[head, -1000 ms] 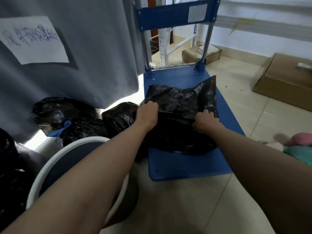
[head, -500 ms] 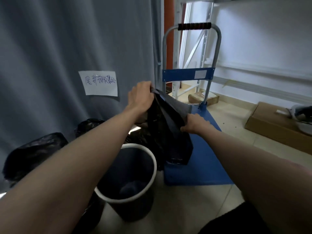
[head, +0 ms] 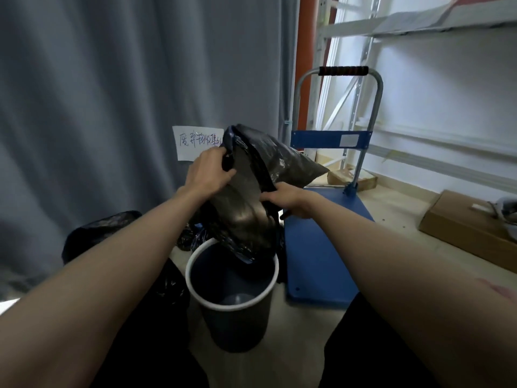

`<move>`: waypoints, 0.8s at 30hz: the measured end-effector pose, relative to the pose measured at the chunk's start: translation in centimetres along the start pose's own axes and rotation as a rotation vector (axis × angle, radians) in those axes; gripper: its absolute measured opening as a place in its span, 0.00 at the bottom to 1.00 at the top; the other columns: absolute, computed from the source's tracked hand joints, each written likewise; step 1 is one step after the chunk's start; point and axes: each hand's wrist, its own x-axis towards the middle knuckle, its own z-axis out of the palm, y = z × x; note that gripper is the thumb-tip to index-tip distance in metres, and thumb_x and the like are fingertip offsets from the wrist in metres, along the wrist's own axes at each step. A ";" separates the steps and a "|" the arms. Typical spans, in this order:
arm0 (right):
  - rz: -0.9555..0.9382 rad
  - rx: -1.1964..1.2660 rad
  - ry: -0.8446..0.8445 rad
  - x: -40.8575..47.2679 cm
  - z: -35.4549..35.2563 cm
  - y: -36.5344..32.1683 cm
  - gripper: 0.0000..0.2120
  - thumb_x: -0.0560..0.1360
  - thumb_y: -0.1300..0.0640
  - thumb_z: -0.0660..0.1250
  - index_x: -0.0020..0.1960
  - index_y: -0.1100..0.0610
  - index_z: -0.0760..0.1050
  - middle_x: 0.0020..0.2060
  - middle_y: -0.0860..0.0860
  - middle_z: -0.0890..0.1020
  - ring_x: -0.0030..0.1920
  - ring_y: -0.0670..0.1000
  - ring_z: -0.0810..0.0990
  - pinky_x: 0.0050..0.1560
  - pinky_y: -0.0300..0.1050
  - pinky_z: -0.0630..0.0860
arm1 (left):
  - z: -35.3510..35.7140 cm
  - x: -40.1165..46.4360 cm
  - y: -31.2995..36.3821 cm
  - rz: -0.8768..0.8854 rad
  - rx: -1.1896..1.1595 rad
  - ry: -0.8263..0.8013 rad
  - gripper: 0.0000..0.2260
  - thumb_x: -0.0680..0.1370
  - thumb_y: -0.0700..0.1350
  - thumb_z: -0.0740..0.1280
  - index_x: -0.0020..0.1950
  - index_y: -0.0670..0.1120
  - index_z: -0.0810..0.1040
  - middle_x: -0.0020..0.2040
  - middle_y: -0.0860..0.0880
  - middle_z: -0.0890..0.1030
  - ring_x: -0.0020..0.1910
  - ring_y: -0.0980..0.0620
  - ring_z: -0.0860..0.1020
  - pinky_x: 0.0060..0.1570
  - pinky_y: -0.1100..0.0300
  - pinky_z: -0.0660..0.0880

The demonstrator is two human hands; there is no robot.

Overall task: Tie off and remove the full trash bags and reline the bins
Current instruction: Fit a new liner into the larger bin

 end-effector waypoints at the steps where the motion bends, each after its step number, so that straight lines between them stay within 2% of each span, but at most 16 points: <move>1: 0.003 0.038 -0.068 -0.2 0.3 -0.3 0.09 0.77 0.56 0.65 0.56 0.58 0.73 0.44 0.56 0.79 0.45 0.56 0.78 0.42 0.48 0.75 | 0.4 -0.8 -0.6 -0.022 0.011 -0.028 0.12 0.74 0.49 0.70 0.54 0.47 0.77 0.56 0.46 0.79 0.54 0.42 0.77 0.50 0.48 0.76; 4: 0.014 0.056 -0.215 0.0 0.9 -0.5 0.14 0.76 0.59 0.67 0.61 0.63 0.75 0.49 0.60 0.83 0.49 0.58 0.82 0.48 0.52 0.78 | 1.3 -2.7 -2.5 -0.079 0.021 -0.090 0.12 0.74 0.49 0.71 0.52 0.44 0.78 0.55 0.45 0.79 0.53 0.42 0.78 0.53 0.45 0.76; 7: 0.041 0.145 -0.352 0.4 1.5 -0.6 0.13 0.78 0.63 0.65 0.61 0.65 0.75 0.54 0.61 0.83 0.54 0.58 0.83 0.56 0.54 0.79 | 1.1 -3.3 -3.6 -0.157 -0.048 -0.134 0.12 0.73 0.48 0.73 0.53 0.43 0.81 0.55 0.45 0.79 0.54 0.44 0.78 0.55 0.46 0.77; 10: 0.095 0.309 -0.509 1.0 2.5 -1.2 0.14 0.78 0.66 0.63 0.62 0.66 0.74 0.59 0.63 0.80 0.60 0.60 0.80 0.62 0.57 0.76 | 0.1 -3.2 -4.2 -0.194 -0.100 -0.165 0.10 0.72 0.47 0.74 0.51 0.45 0.82 0.54 0.46 0.80 0.53 0.45 0.79 0.56 0.48 0.77; 13: 0.110 0.375 -0.603 1.4 4.3 -1.9 0.16 0.77 0.68 0.62 0.64 0.67 0.73 0.59 0.63 0.80 0.57 0.58 0.82 0.55 0.53 0.81 | -0.5 -3.4 -4.9 -0.229 -0.131 -0.210 0.07 0.71 0.48 0.74 0.44 0.46 0.80 0.44 0.47 0.82 0.47 0.47 0.81 0.49 0.54 0.77; 16: 0.125 0.281 -0.625 1.7 5.7 -2.3 0.13 0.77 0.66 0.64 0.61 0.65 0.75 0.56 0.61 0.82 0.52 0.56 0.84 0.48 0.49 0.83 | -0.8 -3.7 -5.7 -0.261 -0.098 -0.225 0.10 0.69 0.50 0.74 0.44 0.46 0.79 0.41 0.48 0.81 0.44 0.48 0.80 0.41 0.58 0.74; 18: 0.145 0.091 -0.516 2.0 6.0 -1.9 0.14 0.77 0.64 0.66 0.62 0.63 0.74 0.53 0.59 0.83 0.48 0.55 0.84 0.43 0.46 0.84 | -1.0 -3.8 -6.3 -0.284 -0.025 -0.225 0.13 0.68 0.52 0.73 0.47 0.46 0.79 0.44 0.48 0.80 0.44 0.46 0.79 0.43 0.56 0.75; 20: 0.123 -0.086 -0.276 2.6 5.9 -1.1 0.16 0.76 0.62 0.67 0.63 0.62 0.73 0.52 0.59 0.82 0.46 0.55 0.83 0.37 0.44 0.82 | -1.0 -3.8 -6.8 -0.303 0.090 -0.202 0.15 0.68 0.52 0.73 0.51 0.46 0.79 0.47 0.47 0.79 0.46 0.43 0.78 0.44 0.54 0.75; 23: 0.024 -0.377 0.137 3.7 4.8 0.6 0.17 0.76 0.58 0.67 0.62 0.65 0.72 0.56 0.61 0.79 0.54 0.60 0.80 0.49 0.50 0.79 | -0.9 -3.7 -7.2 -0.314 0.238 -0.173 0.15 0.70 0.49 0.73 0.55 0.46 0.79 0.52 0.43 0.79 0.51 0.40 0.78 0.43 0.54 0.71; 24: 0.005 -0.471 0.207 3.9 4.4 1.2 0.20 0.76 0.56 0.68 0.63 0.63 0.70 0.58 0.61 0.77 0.57 0.61 0.78 0.52 0.50 0.77 | -0.7 -3.7 -7.2 -0.317 0.263 -0.182 0.15 0.71 0.48 0.72 0.56 0.46 0.78 0.55 0.42 0.78 0.53 0.39 0.77 0.44 0.53 0.71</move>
